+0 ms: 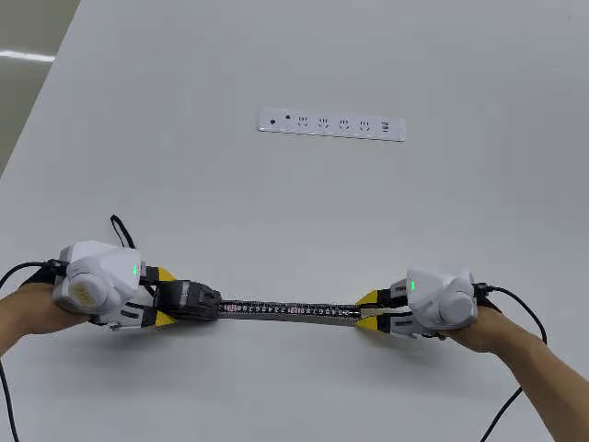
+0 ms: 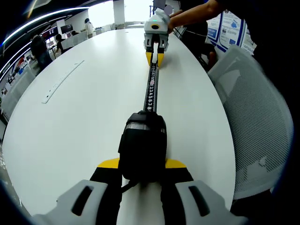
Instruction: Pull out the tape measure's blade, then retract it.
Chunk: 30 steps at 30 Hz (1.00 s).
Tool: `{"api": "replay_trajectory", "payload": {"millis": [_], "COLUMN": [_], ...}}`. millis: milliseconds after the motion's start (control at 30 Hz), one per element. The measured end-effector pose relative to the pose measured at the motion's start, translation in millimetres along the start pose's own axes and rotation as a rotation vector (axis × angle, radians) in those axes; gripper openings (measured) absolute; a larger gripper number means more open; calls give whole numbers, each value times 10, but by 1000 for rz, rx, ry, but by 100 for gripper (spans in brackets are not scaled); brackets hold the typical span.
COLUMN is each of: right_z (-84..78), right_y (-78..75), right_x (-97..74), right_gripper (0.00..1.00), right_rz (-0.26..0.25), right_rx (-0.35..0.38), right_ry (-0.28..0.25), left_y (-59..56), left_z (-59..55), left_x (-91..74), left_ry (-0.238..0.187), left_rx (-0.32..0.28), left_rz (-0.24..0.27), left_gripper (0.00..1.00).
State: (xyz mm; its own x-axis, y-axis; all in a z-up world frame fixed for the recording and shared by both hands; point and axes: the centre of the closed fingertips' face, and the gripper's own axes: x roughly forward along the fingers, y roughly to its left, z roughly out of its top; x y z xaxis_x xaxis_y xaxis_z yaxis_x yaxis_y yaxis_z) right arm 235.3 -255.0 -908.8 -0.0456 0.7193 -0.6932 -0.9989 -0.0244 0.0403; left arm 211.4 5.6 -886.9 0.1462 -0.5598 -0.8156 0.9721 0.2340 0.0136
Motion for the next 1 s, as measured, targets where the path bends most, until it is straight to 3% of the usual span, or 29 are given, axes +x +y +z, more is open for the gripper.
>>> {"api": "replay_trajectory", "payload": {"millis": [600,1000], "right_z": [-93,-98], "right_y": [-6,-29], "right_x": [-93,-81], "right_gripper": [9,11], "right_rz": [-9,-34], "right_rx": [12,-30], "right_ry": [18,43], "left_y": [-2,2], "left_z": [4,8], "left_x": [2,19], "left_ry": [1,-1], "left_rx": [3,3], "left_rz": [0,0], "left_gripper": [27,27]}}
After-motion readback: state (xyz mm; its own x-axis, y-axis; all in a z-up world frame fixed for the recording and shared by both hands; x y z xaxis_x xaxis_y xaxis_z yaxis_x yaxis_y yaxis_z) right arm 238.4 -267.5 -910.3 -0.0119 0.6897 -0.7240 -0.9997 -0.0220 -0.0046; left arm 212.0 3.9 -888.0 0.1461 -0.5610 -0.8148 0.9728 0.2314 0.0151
